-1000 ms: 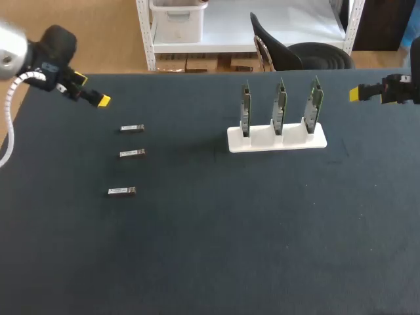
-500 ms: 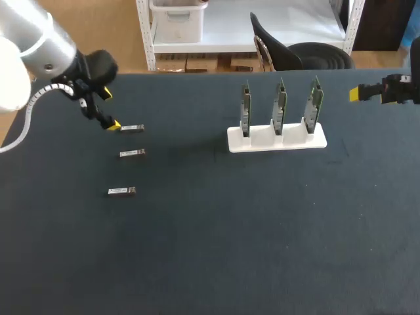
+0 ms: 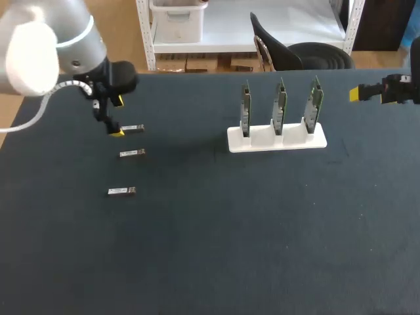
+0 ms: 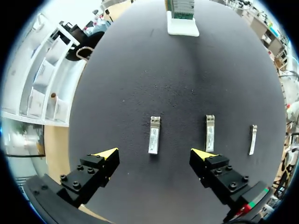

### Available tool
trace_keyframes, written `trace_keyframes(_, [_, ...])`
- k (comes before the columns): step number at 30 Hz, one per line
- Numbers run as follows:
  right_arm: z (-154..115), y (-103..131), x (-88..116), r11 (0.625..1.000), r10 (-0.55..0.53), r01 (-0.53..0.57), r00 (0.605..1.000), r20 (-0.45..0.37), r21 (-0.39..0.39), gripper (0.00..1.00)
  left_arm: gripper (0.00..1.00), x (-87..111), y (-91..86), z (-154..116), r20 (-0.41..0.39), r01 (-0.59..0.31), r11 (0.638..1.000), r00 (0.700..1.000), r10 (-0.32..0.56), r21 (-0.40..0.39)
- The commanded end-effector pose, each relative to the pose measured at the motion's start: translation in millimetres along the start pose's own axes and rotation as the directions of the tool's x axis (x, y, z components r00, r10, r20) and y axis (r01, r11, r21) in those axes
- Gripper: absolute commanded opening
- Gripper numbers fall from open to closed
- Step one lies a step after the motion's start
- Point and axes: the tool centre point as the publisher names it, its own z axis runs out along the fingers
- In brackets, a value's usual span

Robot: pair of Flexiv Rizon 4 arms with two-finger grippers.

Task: Pick up the optical module with the left hand, and insert it into the network port with the right hand.

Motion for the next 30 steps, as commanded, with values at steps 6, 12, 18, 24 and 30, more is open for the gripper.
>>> trace_keyframes(6, [0, 0, 0, 1.0, 0.0, 0.0, 1.0, 0.0, 0.0, 1.0, 1.0, 1.3, 6.3, 19, -0.141, 0.002, 0.999, 0.99, 0.002, 0.034])
trace_keyframes(12, [0, 0, 0, 1.0, 0.0, 0.0, 1.0, 0.0, 0.0, 1.0, 1.0, 2.5, 5.9, 22, -0.152, 0.038, 0.998, 0.988, -0.03, 0.051])
trace_keyframes(18, [0, 0, 0, 1.0, 0.0, 0.0, 1.0, 0.0, 0.0, 1.0, 1.0, 0.2, 3.6, 26, -0.154, 0.035, 0.998, 0.988, -0.026, 0.056])
trace_keyframes(24, [0, 0, 0, 1.0, 0.0, 0.0, 1.0, 0.0, 0.0, 1.0, 1.0, -0.5, 4.2, 29, -0.155, 0.05, 0.996, 0.987, -0.038, 0.072])
trace_keyframes(30, [0, 0, 0, 1.0, 0.0, 0.0, 1.0, 0.0, 0.0, 1.0, 1.0, -0.6, 4.9, 32, -0.152, 0.101, 0.991, 0.985, -0.086, 0.092])
